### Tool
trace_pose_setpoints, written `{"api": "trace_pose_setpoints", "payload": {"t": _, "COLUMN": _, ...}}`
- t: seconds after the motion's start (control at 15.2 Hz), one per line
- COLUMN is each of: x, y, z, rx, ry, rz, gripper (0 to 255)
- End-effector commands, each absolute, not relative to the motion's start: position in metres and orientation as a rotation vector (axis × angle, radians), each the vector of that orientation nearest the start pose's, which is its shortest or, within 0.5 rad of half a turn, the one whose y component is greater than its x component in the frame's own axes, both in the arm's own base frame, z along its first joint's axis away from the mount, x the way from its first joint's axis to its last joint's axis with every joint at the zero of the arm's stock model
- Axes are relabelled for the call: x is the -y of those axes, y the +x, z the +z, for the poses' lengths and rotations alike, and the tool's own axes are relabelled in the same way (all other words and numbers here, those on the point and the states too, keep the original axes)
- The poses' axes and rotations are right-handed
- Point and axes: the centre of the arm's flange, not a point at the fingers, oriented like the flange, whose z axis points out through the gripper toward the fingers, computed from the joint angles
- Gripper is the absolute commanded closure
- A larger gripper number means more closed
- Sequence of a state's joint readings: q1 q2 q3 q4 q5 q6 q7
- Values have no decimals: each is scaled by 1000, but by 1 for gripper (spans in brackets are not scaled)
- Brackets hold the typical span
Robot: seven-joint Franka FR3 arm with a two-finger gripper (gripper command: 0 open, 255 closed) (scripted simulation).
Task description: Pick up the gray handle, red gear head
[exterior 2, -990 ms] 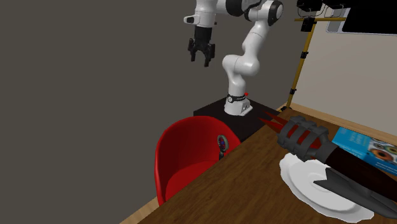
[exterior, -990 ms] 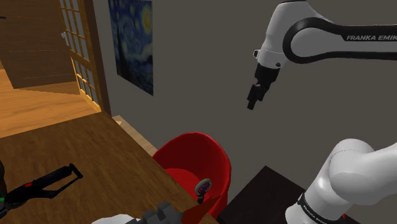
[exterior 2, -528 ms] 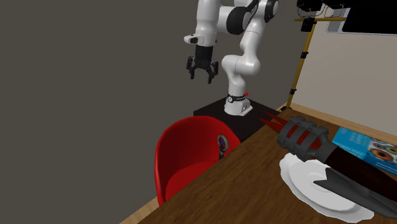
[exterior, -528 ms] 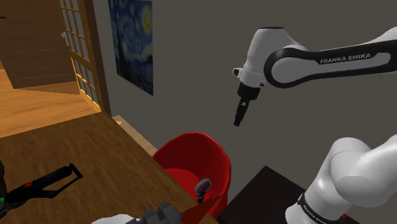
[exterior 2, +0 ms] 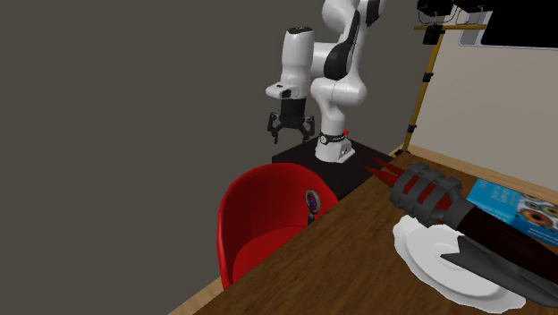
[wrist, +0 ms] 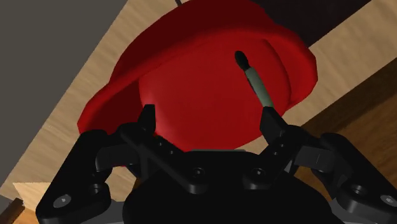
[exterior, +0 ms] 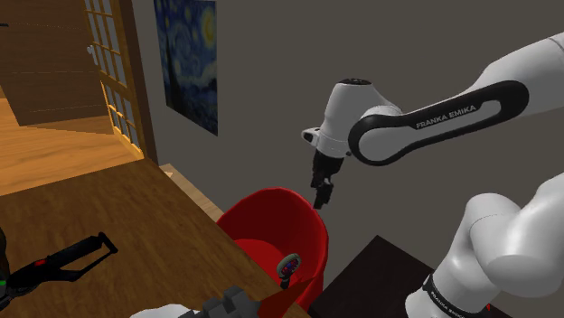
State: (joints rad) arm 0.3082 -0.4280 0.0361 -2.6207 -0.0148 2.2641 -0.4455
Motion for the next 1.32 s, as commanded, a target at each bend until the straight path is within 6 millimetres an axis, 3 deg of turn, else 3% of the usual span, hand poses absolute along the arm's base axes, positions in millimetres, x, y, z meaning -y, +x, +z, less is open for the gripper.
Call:
{"api": "trace_pose_setpoints", "payload": {"t": 0.0, "x": -147, "y": 374, "z": 375, "rx": 1359, "ry": -2852, "rz": -114, "gripper": 0}}
{"api": "trace_pose_setpoints", "payload": {"t": 0.73, "x": -223, "y": 352, "z": 262, "rx": 1974, "ry": -2392, "rz": -110, "gripper": 0}}
{"api": "trace_pose_setpoints", "payload": {"t": 1.25, "x": -223, "y": 351, "z": 222, "rx": 1975, "ry": -2391, "rz": -110, "gripper": 0}}
